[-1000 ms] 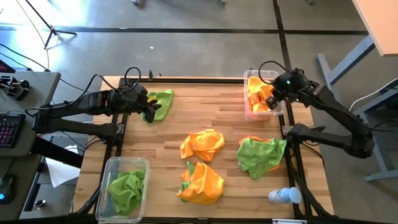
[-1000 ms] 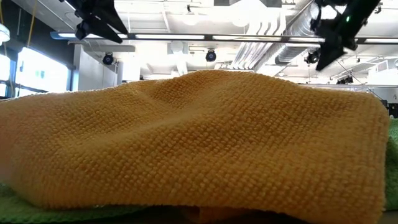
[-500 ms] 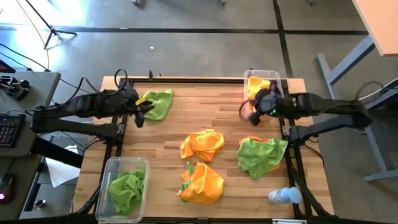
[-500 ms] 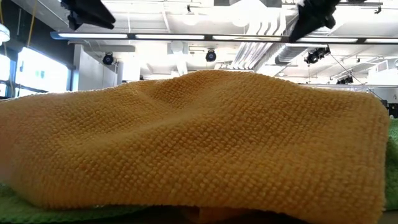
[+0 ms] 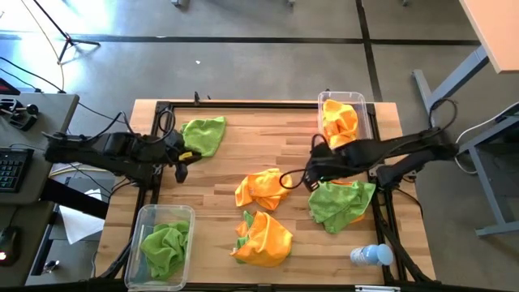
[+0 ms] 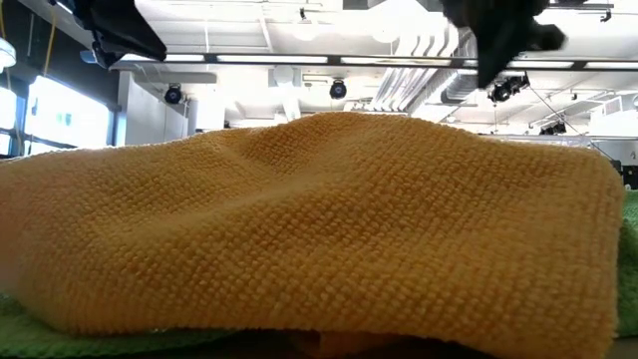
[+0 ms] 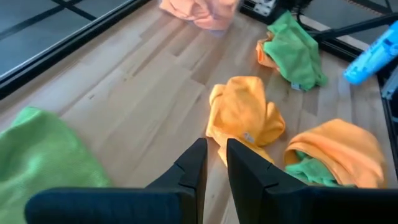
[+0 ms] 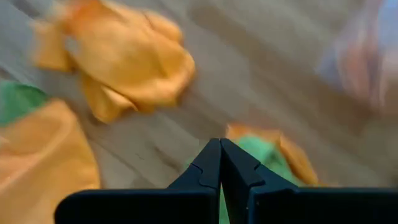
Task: Sort microfiber towel by color & place in baskets
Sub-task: Put the green microfiber towel into the bottom transparent bin
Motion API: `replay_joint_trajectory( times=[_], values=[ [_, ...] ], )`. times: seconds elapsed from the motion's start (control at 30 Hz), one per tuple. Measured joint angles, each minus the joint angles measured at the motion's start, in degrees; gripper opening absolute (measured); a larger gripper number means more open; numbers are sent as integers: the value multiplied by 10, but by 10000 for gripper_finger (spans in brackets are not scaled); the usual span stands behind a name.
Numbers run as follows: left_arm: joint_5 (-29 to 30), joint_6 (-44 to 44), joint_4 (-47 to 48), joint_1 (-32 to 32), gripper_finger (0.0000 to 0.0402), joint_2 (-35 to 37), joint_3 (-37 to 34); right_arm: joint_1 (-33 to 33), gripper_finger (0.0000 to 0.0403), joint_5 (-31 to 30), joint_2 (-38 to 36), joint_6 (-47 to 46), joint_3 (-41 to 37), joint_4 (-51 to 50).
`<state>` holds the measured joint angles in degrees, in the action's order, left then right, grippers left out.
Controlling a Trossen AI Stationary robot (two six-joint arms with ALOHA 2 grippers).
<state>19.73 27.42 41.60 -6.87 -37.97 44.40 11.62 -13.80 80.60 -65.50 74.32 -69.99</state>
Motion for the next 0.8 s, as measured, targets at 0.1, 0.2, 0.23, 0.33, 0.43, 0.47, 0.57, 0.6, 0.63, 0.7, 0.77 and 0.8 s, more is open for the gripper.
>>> replay_joint_trajectory(
  times=[0.1, 0.2, 0.23, 0.33, 0.43, 0.47, 0.57, 0.6, 0.63, 0.7, 0.77, 0.8],
  values=[
    [0, 6, 0, -10, 47, 1, 0, 10, 0, 37, 25, -75, -22, -17],
    [-9, 9, 0, -21, 47, 1, 0, 26, 1, 71, 36, -140, -56, -21],
    [-13, 9, 0, -24, 47, 1, 0, 32, 3, 82, 38, -159, -69, -20],
    [-15, 10, 0, -34, 47, 0, 0, 54, 20, 111, 38, -209, -107, -8],
    [-15, 11, 0, -41, 47, 0, 0, 76, 52, 114, 38, -250, -137, 13],
    [-15, 11, 0, -42, 47, 0, 0, 82, 64, 114, 38, -264, -147, 19],
    [-15, 15, -1, -46, 47, 0, 0, 97, 102, 114, 38, -306, -170, 35],
    [-16, 15, -4, -46, 47, 0, 0, 100, 114, 113, 38, -318, -178, 43],
    [-16, 15, -8, -46, 47, 0, 0, 103, 126, 109, 38, -327, -185, 53],
    [-16, 15, -15, -46, 47, 0, 0, 108, 146, 103, 38, -336, -204, 77],
    [-16, 14, -18, -46, 47, 0, 0, 111, 161, 103, 38, -343, -227, 114],
    [-16, 15, -18, -46, 47, 0, 0, 111, 167, 105, 38, -349, -237, 134]
  ],
)
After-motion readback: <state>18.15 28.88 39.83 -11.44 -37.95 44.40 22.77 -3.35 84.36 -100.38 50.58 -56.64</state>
